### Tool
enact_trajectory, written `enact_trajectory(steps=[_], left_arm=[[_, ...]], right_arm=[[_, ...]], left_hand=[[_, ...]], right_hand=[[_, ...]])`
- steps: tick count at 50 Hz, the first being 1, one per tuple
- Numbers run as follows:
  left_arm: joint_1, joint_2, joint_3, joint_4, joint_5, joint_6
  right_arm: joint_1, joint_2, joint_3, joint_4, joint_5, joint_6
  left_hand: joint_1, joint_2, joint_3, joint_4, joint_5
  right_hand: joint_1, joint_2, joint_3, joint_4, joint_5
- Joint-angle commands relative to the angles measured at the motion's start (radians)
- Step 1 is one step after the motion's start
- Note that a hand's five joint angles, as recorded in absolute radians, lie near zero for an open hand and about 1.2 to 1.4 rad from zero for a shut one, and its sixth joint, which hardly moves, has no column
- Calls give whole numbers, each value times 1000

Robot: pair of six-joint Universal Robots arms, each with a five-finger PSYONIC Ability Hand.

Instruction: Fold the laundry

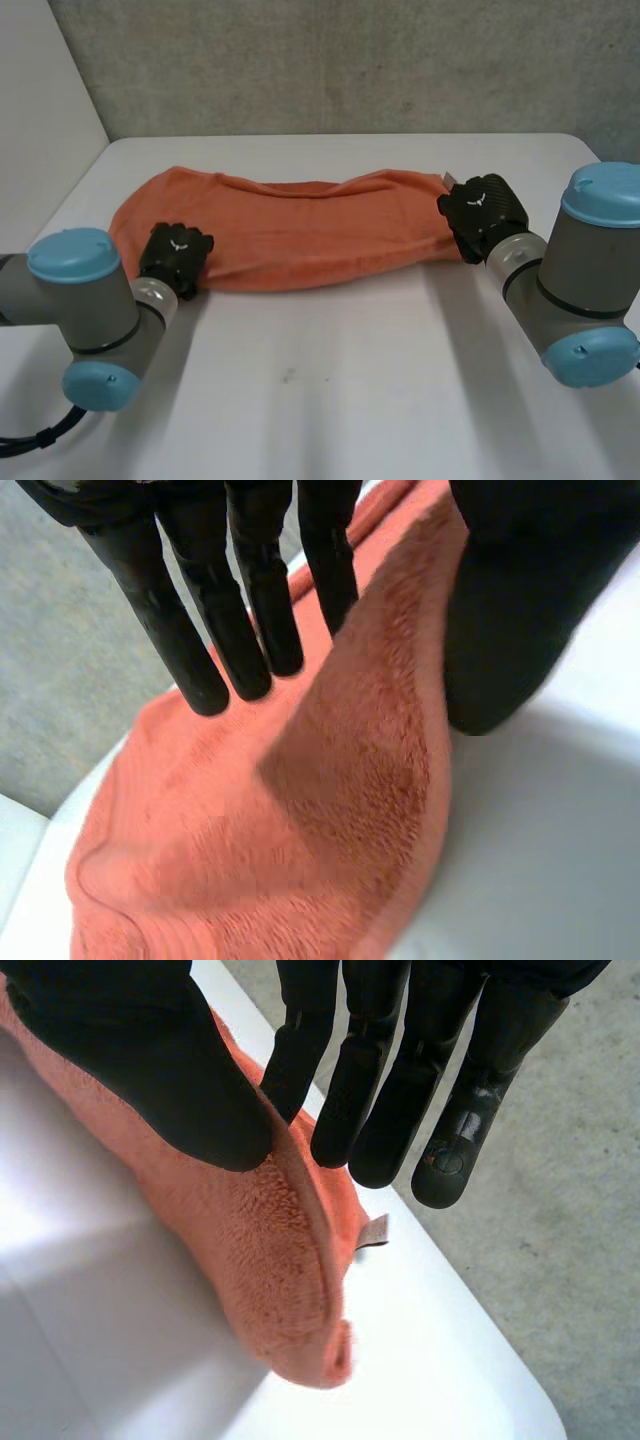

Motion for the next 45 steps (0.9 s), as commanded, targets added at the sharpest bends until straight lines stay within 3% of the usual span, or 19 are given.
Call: enact_trajectory(steps=[1, 14, 19, 27, 33, 45], left_arm=[[14, 48, -28, -3, -1, 1], [98, 218, -122, -80, 25, -7], [228, 236, -140, -144, 116, -7], [328, 223, -145, -270, 259, -10], [324, 224, -180, -296, 290, -10], [313, 206, -231, -204, 285, -8]], right_arm=[[-5, -55, 11, 50, -2, 1], [-149, -64, 56, 96, -2, -10], [-209, -63, 57, 86, -10, -8], [-229, -46, 56, 70, -10, -8], [-227, -26, 59, 63, -11, -7], [-227, -26, 77, 29, -14, -7]], left_hand=[[-258, -286, -299, -293, -296], [-291, -318, -331, -326, -329], [-288, -315, -328, -323, -326], [-294, -321, -334, -329, -332], [-352, -380, -393, -387, -390], [-343, -371, -384, -378, -382]], right_hand=[[423, 220, 213, 203, 231], [423, 220, 213, 203, 231], [423, 220, 213, 203, 231], [423, 220, 213, 203, 231], [423, 220, 213, 203, 231], [423, 220, 213, 203, 231]])
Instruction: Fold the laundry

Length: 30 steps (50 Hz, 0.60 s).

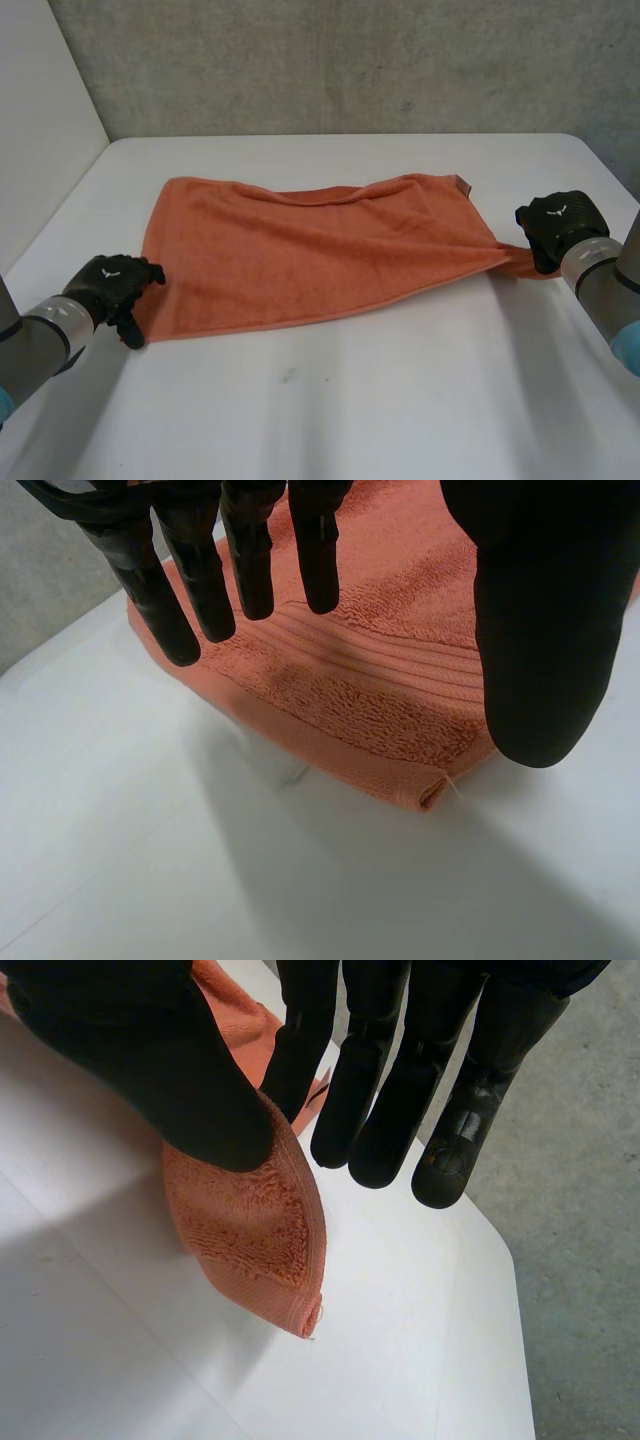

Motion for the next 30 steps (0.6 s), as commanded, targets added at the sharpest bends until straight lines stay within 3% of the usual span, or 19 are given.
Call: enact_trajectory(steps=[1, 30], left_arm=[[-6, -15, -24, 45, -5, 0], [-12, -111, 48, 106, -8, 8]], right_arm=[[0, -1, 13, -25, -2, 0], [7, 5, 30, -47, -14, -5]], left_hand=[[2, 15, 14, 22, 27], [205, 218, 217, 225, 229]], right_hand=[[423, 220, 213, 203, 231], [423, 220, 213, 203, 231]])
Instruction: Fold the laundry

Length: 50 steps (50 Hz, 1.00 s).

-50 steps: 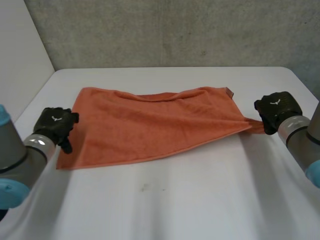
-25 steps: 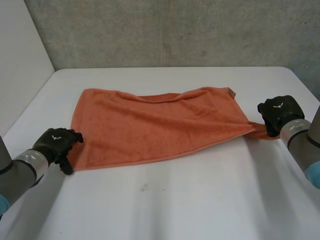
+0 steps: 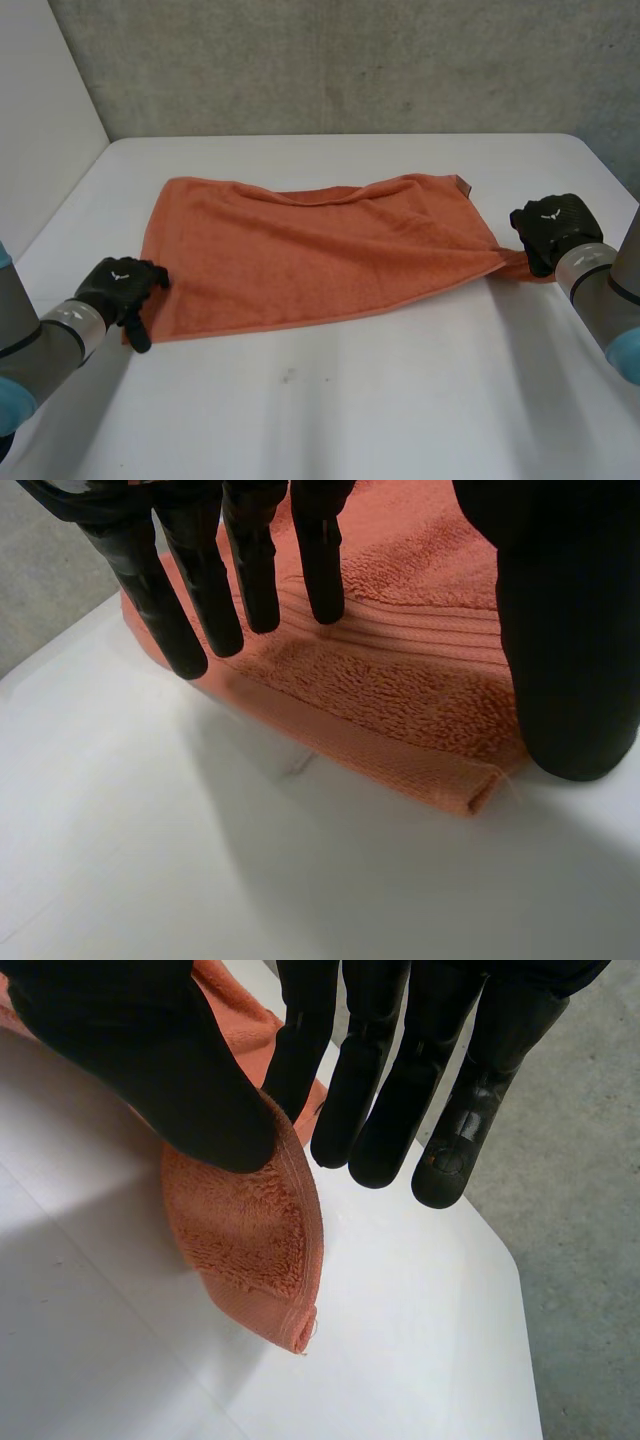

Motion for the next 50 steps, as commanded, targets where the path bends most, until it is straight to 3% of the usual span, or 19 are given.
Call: enact_trajectory(steps=[1, 16, 20, 23, 25, 33, 40, 45, 50], left_arm=[[-1, -10, 25, 2, -1, -2], [-26, -48, 82, 35, -3, -5], [-31, -51, 90, 35, -1, -6], [-38, -40, 93, 36, -3, -6], [-49, -19, 91, 44, -4, -11], [-46, 183, 33, 38, -50, -13], [-43, 367, -36, -62, -115, 3], [-21, 450, -54, -252, -118, 24], [-17, 438, -56, -317, -113, 24]], right_arm=[[0, 1, 0, 0, -1, 0], [1, 1, 4, -2, -2, 0], [1, 1, 4, -2, -2, 0], [1, 1, 4, -2, -1, 0], [0, -1, 4, -2, -1, 0], [-10, -28, -14, 26, 1, 0], [-51, -126, -49, 300, 1, -150], [-89, -153, -48, 558, 10, -291], [-85, -154, -57, 589, 1, -321]], left_hand=[[141, 141, 139, 138, 180], [343, 343, 341, 340, 383], [516, 516, 514, 513, 556], [768, 768, 766, 765, 808], [947, 947, 945, 944, 986], [948, 948, 946, 945, 987], [948, 948, 946, 945, 987], [948, 948, 946, 945, 987], [948, 948, 946, 945, 987]], right_hand=[[423, 220, 213, 203, 227], [423, 220, 213, 203, 227], [423, 220, 213, 203, 227], [423, 220, 213, 203, 227], [423, 220, 213, 203, 227], [423, 220, 213, 203, 227], [423, 220, 213, 203, 227], [423, 220, 213, 203, 227], [423, 220, 213, 203, 227]])
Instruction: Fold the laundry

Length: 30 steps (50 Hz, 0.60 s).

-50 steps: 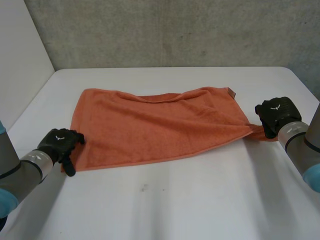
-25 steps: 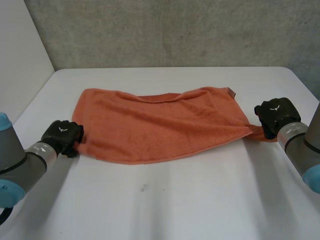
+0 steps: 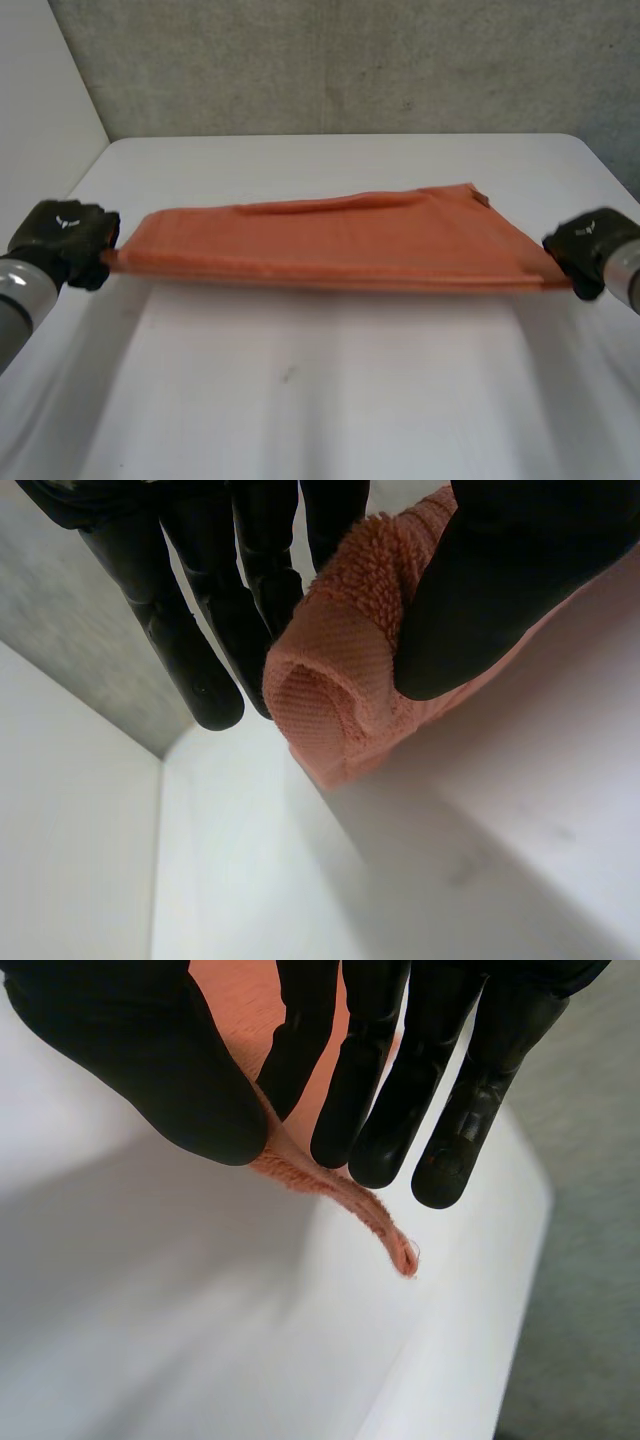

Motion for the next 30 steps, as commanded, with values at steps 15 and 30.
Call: enact_trajectory(steps=[15, 30], left_arm=[[-34, -292, 198, 56, -15, -13], [-103, -641, 578, 112, -223, -22]], right_arm=[[68, 249, -194, -246, 6, -62], [131, 648, -625, -502, -14, -27]], left_hand=[[281, 202, 222, 205, 252], [281, 202, 222, 205, 252]], right_hand=[[424, 220, 213, 203, 226], [424, 220, 213, 203, 226]])
